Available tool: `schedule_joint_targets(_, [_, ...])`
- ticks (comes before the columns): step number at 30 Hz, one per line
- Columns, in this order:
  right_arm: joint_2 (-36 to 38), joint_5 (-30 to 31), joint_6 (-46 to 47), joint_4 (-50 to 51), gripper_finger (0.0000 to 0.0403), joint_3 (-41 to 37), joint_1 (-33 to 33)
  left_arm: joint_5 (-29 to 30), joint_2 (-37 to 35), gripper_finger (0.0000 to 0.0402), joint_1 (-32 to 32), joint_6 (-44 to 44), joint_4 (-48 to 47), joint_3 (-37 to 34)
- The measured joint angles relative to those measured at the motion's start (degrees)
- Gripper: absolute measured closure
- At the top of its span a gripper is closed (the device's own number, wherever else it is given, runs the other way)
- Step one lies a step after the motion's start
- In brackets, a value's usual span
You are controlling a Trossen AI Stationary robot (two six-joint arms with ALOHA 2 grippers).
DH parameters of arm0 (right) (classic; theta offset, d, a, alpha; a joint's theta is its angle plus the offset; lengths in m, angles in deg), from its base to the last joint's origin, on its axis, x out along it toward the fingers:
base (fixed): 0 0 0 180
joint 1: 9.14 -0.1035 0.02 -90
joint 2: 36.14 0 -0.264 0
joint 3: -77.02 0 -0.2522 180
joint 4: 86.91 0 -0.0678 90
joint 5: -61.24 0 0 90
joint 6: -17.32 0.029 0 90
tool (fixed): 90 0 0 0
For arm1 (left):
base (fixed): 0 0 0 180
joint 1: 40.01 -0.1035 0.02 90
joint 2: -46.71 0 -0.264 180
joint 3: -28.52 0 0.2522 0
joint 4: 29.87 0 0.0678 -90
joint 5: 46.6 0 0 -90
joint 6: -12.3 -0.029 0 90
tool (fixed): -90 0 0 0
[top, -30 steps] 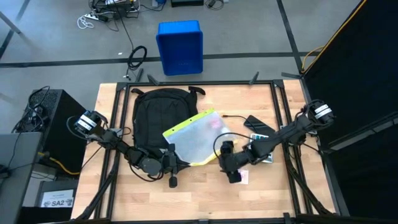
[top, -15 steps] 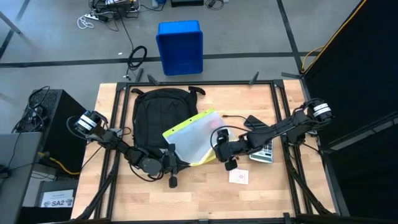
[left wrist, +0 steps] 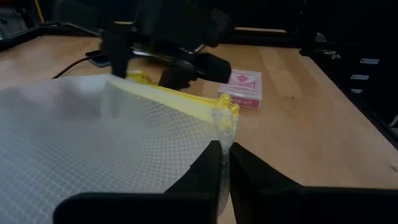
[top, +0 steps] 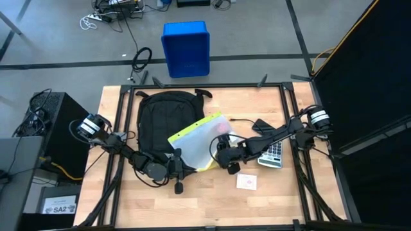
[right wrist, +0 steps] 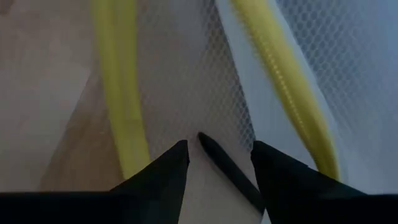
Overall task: Unpack backpack
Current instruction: Remove the black ballpen from the white zip bag
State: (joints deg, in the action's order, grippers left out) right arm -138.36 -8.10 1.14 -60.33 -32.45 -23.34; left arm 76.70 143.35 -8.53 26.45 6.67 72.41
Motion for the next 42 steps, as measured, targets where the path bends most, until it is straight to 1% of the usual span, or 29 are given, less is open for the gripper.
schedule_joint_targets(5, [0.0, -3.5, 0.3, 5.9, 0.0268, 2.9, 2.2, -1.0, 0.0, 0.0402, 0.0, 0.0, 0.0, 0.0])
schedule_joint_targets(9, [0.0, -4.9, -2.3, 6.7, 0.0274, 3.1, 2.7, -1.1, 0.0, 0.0402, 0.0, -0.1, 0.0, 0.0])
schedule_joint_targets(18, [-2.6, -6.1, -4.5, 6.0, 0.0249, 3.1, 4.9, -1.1, 0.0, 0.0402, 0.0, -0.2, 0.0, 0.0])
schedule_joint_targets(23, [-4.7, -8.1, -4.5, 4.3, 0.0255, 3.3, 6.3, -1.3, 0.0, 0.0402, 0.0, -0.1, 0.0, 0.0])
schedule_joint_targets(26, [-5.8, -9.8, -4.5, 3.7, 0.027, 3.4, 7.1, -1.5, 0.0, 0.0402, 0.0, 0.0, -0.1, 0.0])
schedule_joint_targets(29, [-6.1, -11.6, -4.3, 3.9, 0.0292, 3.4, 7.8, -1.5, 0.0, 0.0402, 0.0, 0.0, -0.1, 0.0])
schedule_joint_targets(32, [-6.1, -11.8, -3.8, 4.1, 0.0327, 3.3, 7.9, -1.5, 0.0, 0.0402, 0.0, 0.0, -0.1, 0.0])
schedule_joint_targets(36, [-6.2, -11.7, -3.6, 4.7, 0.0386, 3.3, 7.9, -1.5, 0.0, 0.0402, 0.0, -0.2, 0.0, 0.0])
schedule_joint_targets(37, [-6.2, -12.0, -3.6, 4.8, 0.0394, 3.3, 7.9, -1.5, 0.0, 0.0402, 0.0, -0.2, 0.0, 0.0])
schedule_joint_targets(42, [-6.0, -12.0, -3.8, 4.9, 0.0401, 3.2, 7.0, -1.5, 0.0, 0.0402, 0.0, -0.2, 0.0, 0.0])
